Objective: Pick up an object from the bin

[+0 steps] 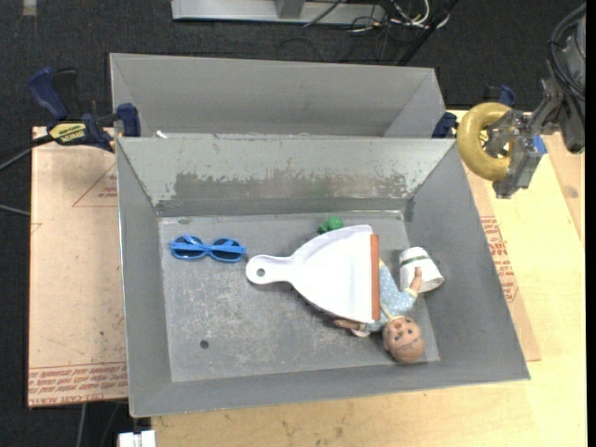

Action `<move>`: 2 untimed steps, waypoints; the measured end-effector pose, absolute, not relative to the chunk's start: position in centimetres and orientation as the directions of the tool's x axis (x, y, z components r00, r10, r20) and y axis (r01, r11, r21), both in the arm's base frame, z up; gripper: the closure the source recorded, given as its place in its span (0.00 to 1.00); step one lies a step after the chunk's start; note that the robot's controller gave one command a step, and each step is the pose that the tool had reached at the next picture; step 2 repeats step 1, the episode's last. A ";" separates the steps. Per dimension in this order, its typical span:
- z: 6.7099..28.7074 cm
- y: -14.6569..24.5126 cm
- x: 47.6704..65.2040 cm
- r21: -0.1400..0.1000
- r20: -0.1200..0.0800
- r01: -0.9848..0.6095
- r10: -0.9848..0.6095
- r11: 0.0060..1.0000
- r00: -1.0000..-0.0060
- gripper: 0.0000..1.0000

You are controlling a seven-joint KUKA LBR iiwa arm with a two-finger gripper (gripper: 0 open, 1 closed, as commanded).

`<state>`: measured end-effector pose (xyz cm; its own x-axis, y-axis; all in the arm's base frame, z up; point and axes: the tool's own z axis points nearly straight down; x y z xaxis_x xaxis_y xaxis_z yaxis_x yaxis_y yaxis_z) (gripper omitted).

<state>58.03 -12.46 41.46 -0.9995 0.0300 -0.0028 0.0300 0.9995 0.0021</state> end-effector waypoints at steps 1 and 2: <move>36.6 -10.5 56.6 0.001 -0.007 -0.021 -0.021 1.000 -1.000 1.00; 36.6 -10.5 56.6 0.001 -0.007 -0.021 -0.021 1.000 -1.000 1.00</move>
Offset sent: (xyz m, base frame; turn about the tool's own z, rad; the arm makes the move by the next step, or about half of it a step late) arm -0.0222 0.0039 -0.1238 -0.2174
